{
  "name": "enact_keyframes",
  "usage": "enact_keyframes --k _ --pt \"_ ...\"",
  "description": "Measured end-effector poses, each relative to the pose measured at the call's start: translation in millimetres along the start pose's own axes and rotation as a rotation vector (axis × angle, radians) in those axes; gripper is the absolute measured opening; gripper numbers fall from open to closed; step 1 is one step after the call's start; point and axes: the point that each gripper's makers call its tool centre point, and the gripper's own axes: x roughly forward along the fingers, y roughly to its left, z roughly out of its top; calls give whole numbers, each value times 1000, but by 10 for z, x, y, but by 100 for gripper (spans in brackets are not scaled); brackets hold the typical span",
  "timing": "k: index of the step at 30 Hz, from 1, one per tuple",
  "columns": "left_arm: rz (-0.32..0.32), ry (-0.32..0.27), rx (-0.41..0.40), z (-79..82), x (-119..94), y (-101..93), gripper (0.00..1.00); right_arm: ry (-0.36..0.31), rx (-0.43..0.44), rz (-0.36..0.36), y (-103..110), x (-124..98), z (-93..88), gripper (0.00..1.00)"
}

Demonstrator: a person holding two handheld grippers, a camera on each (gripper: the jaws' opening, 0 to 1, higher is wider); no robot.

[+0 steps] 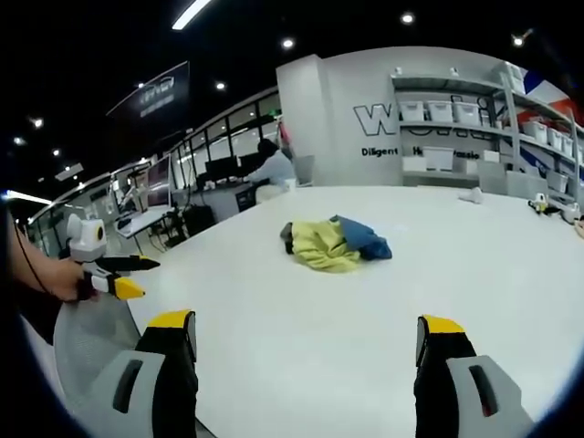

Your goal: Fold the garment on the visible template until the final outline fits inside the template.

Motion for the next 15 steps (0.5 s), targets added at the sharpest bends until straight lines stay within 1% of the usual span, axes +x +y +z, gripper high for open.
enact_keyframes --k 9,15 --pt "-22 6 -4 30 159 17 91 12 1 -5 -36 120 3 99" --pt "-41 20 -2 -6 273 -2 91 14 1 -5 -76 183 26 99"
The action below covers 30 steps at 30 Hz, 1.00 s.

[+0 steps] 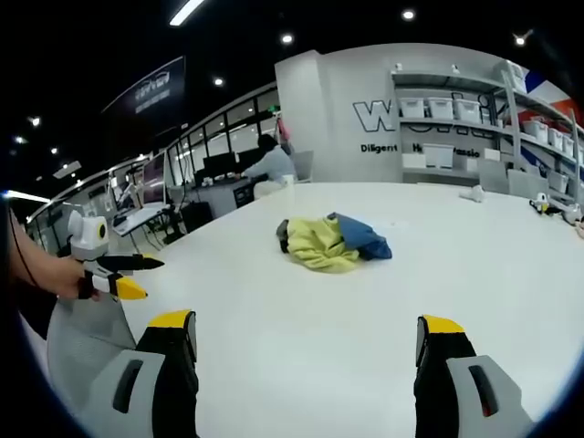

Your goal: Fold the garment on the visible template until the final outline fits inside the template.

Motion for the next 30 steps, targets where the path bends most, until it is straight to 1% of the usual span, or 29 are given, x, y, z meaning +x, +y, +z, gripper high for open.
enact_keyframes --k 6,11,15,19,24,26,30 --pt "-9 0 -2 27 81 -5 91 3 -6 3 -27 73 16 99" --pt "-7 -5 -4 90 146 17 90 7 -12 15 -53 158 30 99" --pt "-13 -4 5 113 183 11 90 4 -19 22 -89 233 86 98" --pt "-19 4 13 104 224 1 90 3 -32 27 -148 320 149 96" --pt "-26 10 18 115 279 -18 89 -8 -50 28 -292 523 315 92" --pt "-30 8 19 132 288 -25 89 -8 -55 24 -337 601 352 91" --pt "-29 5 23 146 298 -3 88 -1 -83 36 -389 824 440 86"
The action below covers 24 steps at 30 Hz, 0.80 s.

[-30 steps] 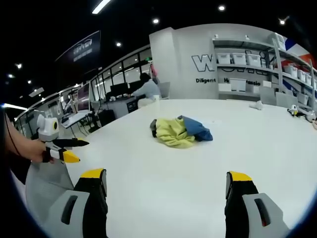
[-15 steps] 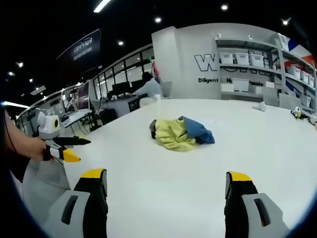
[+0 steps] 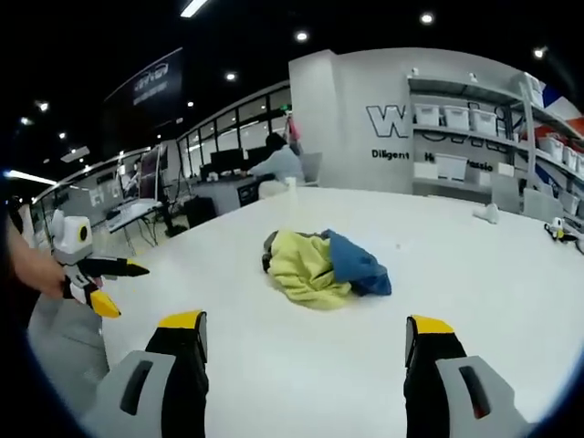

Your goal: Fold the garment on the visible template until the final outline fits inside the template.

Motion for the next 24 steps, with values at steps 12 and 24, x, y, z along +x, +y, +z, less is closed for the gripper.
enact_keyframes --k 12,24 --pt "14 3 2 -25 -15 133 85 -4 -43 22 -166 834 344 73" --pt "27 -8 -6 -19 -68 277 84 -11 -64 2 -381 1702 687 51"
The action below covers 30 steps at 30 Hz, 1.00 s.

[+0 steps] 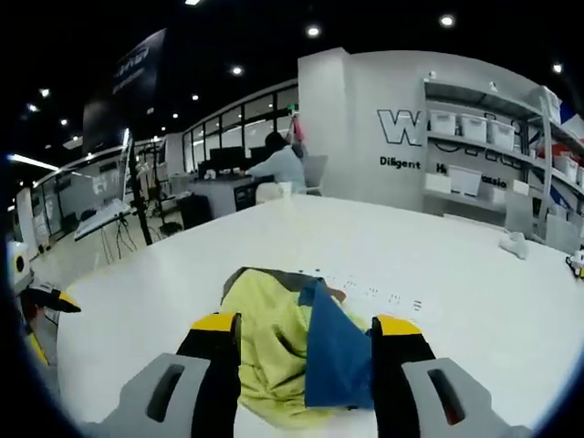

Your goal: Fold the garment on the visible template until the final outline fits inside the template.

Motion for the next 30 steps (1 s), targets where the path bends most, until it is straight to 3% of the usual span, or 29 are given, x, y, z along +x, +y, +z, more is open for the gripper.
enact_keyframes --k 7,12,15,22,25,30 --pt "11 -1 -8 -7 -55 80 83 53 -36 -3 -66 384 8 34" --pt "18 0 -16 -18 -78 122 82 109 -56 -6 -107 560 -95 25" --pt "22 -2 -20 -18 -94 142 82 175 -68 -18 -141 619 -228 18" --pt "34 -1 -21 -24 -155 186 82 192 -50 -33 -194 712 -306 19" --pt "39 5 -19 -40 -172 198 82 237 -64 -34 -194 719 -390 11" --pt "43 4 -20 -37 -179 197 81 230 -76 -28 -183 662 -394 0"
